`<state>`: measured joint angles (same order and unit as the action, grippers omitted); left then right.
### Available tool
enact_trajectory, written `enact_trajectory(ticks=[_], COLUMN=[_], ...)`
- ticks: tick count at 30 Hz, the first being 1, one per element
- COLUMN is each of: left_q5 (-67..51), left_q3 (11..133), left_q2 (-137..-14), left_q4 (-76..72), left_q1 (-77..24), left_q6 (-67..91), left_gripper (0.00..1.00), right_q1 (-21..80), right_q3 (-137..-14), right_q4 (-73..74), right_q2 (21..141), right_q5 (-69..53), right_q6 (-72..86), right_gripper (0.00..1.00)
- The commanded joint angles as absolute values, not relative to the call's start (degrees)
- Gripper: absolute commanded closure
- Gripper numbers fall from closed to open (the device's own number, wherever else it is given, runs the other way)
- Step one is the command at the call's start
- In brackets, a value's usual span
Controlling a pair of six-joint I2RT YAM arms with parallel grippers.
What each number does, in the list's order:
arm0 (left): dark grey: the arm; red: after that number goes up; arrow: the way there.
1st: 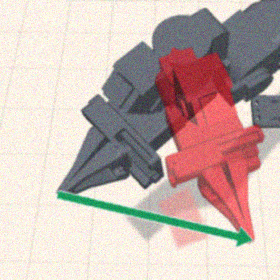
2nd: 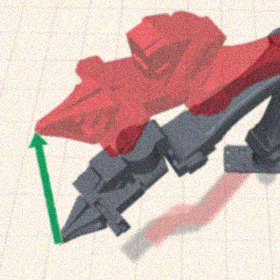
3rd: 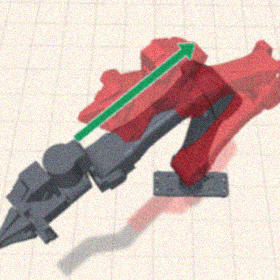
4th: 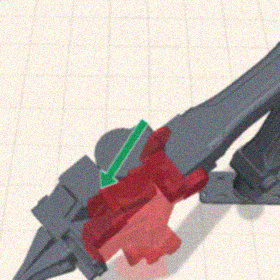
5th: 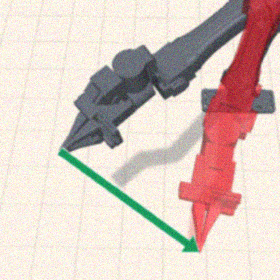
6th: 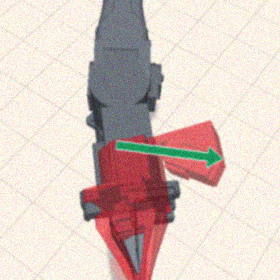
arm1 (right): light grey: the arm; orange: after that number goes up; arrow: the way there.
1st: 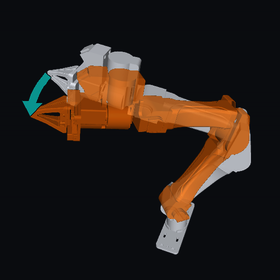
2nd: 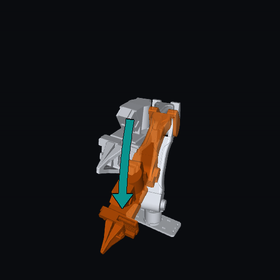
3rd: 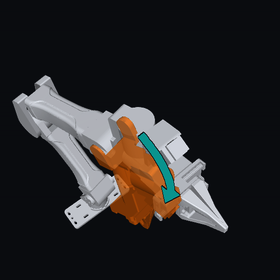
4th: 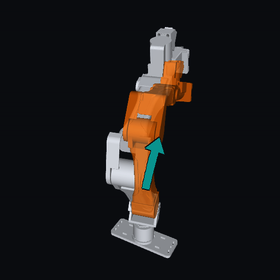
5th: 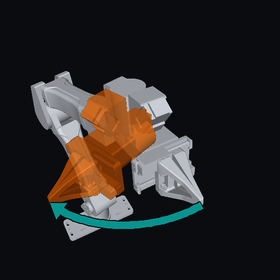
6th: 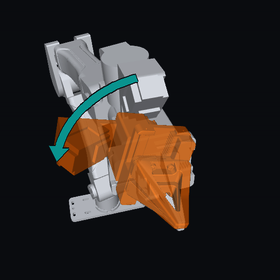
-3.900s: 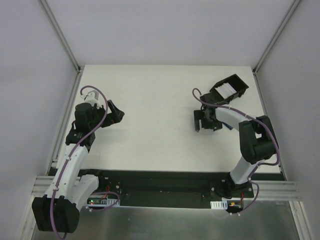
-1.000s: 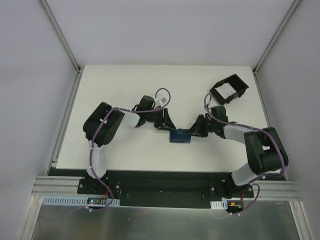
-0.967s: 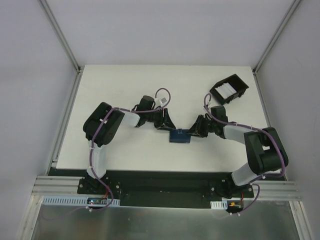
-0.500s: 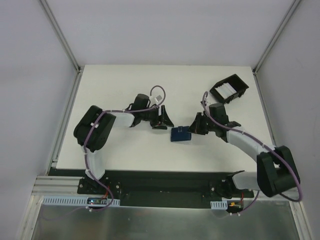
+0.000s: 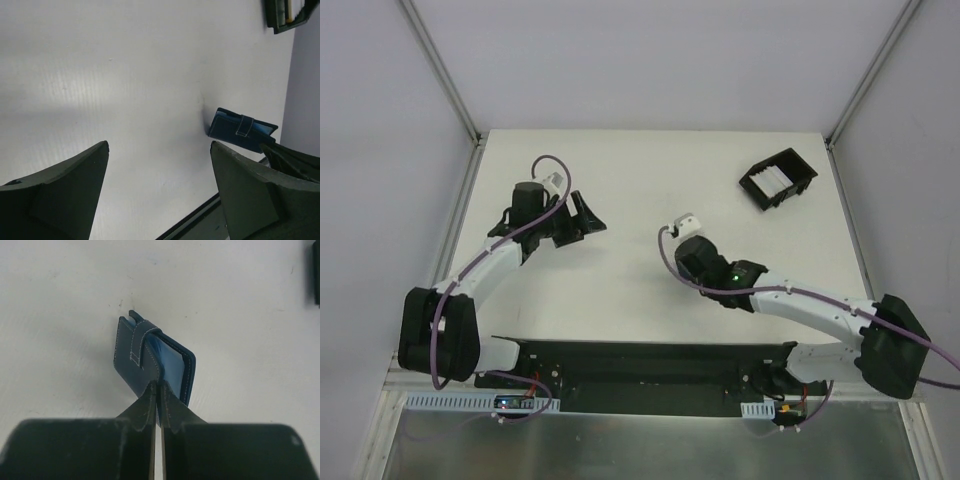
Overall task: Put the credit cards into the card holder
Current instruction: Open the card holder at the center of the board.
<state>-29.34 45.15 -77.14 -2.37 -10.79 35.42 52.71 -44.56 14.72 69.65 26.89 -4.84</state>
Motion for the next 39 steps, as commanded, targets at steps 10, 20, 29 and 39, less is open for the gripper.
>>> enact_trajectory(ticks=[10,20,29,39], left_q5=[-21.8,-27.32,-34.98,-34.89], left_q3=[43.51,44.29,50.96,52.65], left_q2=[-68.64,-70.66,-80.41,-89.91], left_q4=[9.05,8.97,4.83,3.96], left_q1=[-5.19,-4.92,-10.97,-25.04], left_q6=[30.32,26.55,22.95,22.85], left_gripper=[0.14,0.11,0.13,0.23], right_q1=[74.78,76.2,64.19,45.45], right_q3=[-55.45,-52.22,-43.16,-39.2], right_q4=[15.46,17.4,20.66,9.77], right_q2=[90.51,85.01,72.34,75.58], right_q5=[45.88,34.64,20.07,3.54], right_q6=[-13.8,-4.32,28.09,36.48], right_gripper=[0.99,0.56,0.45,0.39])
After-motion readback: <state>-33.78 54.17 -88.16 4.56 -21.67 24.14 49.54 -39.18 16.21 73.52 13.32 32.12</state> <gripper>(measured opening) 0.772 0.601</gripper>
